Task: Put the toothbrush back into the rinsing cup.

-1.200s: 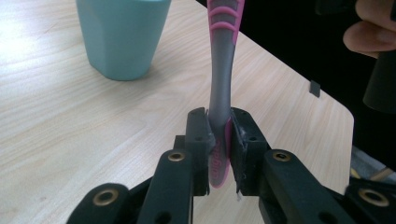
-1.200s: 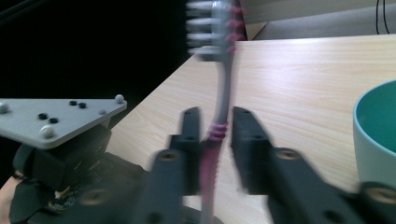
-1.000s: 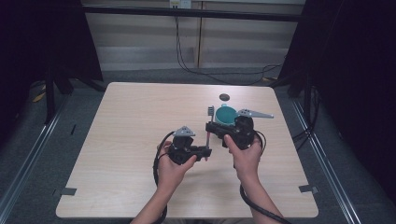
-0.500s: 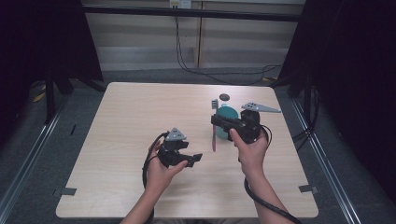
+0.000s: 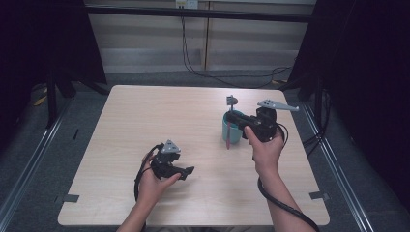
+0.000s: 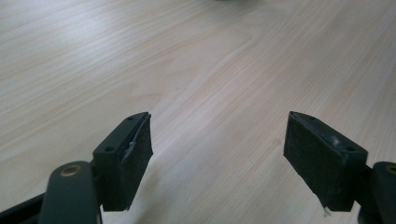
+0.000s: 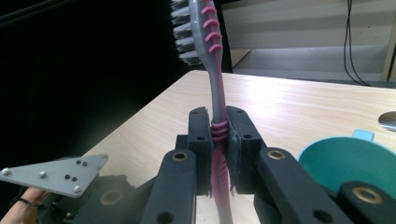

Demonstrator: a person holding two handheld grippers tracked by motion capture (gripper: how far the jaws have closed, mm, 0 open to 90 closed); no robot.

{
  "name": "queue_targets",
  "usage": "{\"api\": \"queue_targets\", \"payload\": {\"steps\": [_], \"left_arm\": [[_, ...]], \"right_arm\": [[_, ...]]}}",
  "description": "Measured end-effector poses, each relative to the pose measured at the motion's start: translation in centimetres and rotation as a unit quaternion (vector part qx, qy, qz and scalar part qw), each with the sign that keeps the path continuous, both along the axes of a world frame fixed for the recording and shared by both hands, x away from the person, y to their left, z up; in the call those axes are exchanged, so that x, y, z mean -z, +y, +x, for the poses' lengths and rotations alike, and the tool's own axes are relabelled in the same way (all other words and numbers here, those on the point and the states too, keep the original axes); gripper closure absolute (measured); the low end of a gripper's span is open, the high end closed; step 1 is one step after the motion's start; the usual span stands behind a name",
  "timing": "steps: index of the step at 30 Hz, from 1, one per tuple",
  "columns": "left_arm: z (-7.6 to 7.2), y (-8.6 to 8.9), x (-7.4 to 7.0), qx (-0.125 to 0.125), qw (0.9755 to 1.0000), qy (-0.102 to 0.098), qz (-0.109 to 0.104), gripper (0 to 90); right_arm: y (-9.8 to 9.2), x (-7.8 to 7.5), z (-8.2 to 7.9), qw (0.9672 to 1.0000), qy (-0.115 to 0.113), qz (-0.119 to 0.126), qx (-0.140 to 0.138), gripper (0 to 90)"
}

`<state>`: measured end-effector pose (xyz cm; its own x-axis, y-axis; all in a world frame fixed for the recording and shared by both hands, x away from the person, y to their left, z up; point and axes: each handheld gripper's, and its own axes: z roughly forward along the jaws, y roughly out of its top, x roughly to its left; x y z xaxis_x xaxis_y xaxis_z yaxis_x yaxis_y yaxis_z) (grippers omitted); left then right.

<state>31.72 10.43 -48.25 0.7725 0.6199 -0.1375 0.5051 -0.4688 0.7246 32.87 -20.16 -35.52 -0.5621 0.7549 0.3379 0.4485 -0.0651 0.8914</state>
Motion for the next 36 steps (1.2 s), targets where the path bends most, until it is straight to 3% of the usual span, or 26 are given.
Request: {"api": "queue_targets", "payload": {"steps": [9,13,19,28,36], "left_arm": [[-0.2,1.3,1.1,-0.007,1.0000,0.002,0.006,21.8],[-0.4,1.7,1.5,-0.002,0.9998,-0.007,0.020,21.2],[-0.4,2.4,2.2,-0.014,0.9996,-0.009,0.023,21.0],[-0.8,2.7,2.6,0.012,0.9984,-0.042,0.036,17.2],[-0.9,2.5,2.7,0.010,0.9982,-0.044,0.038,15.9]], "right_arm": [[-0.3,-0.3,0.3,1.0000,-0.008,-0.003,0.002,81.3],[-0.4,-0.5,0.4,0.9999,-0.011,-0.002,0.002,81.3],[-0.4,-0.6,0.7,0.9999,-0.011,-0.002,0.000,81.3],[-0.5,-0.6,1.2,0.9998,-0.016,0.007,0.007,81.3],[-0.6,-1.1,1.5,0.9997,-0.021,0.000,0.011,81.3]]}}
